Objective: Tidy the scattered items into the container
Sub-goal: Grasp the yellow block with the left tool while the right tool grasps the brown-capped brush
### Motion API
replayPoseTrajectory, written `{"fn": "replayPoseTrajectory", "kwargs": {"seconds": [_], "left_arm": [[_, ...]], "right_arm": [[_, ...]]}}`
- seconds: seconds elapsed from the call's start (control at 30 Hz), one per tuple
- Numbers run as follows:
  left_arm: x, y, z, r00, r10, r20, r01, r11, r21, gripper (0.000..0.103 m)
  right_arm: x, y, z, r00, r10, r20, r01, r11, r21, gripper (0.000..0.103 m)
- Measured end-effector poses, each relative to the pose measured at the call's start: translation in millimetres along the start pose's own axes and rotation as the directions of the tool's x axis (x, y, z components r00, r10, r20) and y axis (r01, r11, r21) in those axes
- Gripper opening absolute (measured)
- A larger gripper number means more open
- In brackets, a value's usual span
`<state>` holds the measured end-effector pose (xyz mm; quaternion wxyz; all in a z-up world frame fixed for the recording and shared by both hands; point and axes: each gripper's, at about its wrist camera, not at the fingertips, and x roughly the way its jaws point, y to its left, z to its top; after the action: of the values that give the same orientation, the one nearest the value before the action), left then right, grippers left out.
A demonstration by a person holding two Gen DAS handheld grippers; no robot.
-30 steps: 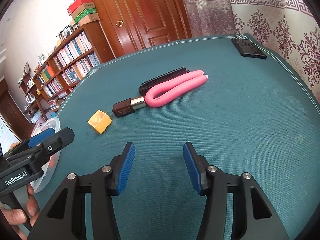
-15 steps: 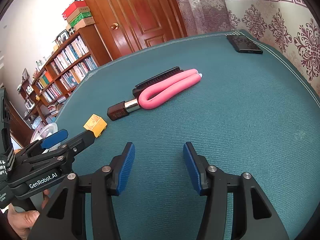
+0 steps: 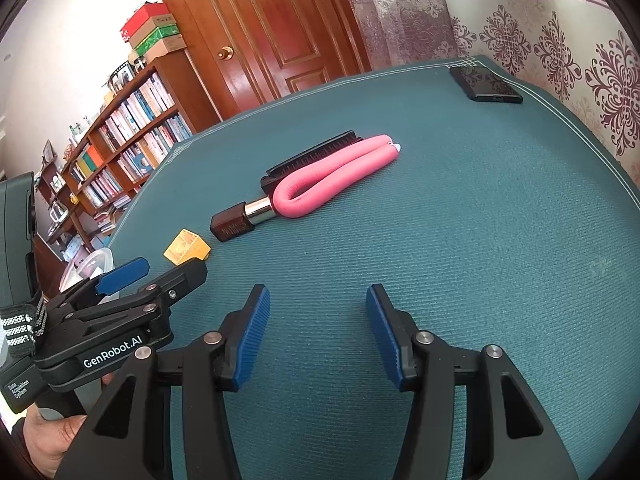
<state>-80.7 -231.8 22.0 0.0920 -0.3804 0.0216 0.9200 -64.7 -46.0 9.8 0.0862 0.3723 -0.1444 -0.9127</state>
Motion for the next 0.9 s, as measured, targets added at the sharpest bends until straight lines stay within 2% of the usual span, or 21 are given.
{"fn": "replayPoseTrajectory", "kwargs": {"seconds": [0.4,0.53,0.7,0.83,0.9], "left_arm": [[11.3,2.7,4.8,1.0,0.013,0.002,-0.013,1.0,0.009,0.088],[16.3,0.5,6.3,1.0,-0.009,-0.018,0.01,1.0,0.018,0.074],[23.1,-1.3,8.5,0.999,-0.029,-0.043,0.031,0.999,0.025,0.064],[23.5,0.3,9.8,0.999,-0.03,-0.035,0.031,0.999,0.016,0.043],[22.3,2.7,10.3,0.998,-0.047,-0.029,0.047,0.999,0.005,0.04]], "right_arm": [[0.8,-1.1,0.5,1.0,-0.003,0.001,0.003,1.0,-0.001,0.054],[2.6,-2.9,1.2,1.0,-0.008,0.001,0.008,1.0,-0.004,0.054],[3.1,-3.2,1.5,1.0,-0.011,0.001,0.011,1.0,-0.006,0.054],[4.2,-3.2,1.9,1.0,-0.018,0.0,0.018,1.0,-0.012,0.054],[4.9,-2.0,1.9,1.0,-0.023,-0.005,0.023,1.0,-0.017,0.054]]}}
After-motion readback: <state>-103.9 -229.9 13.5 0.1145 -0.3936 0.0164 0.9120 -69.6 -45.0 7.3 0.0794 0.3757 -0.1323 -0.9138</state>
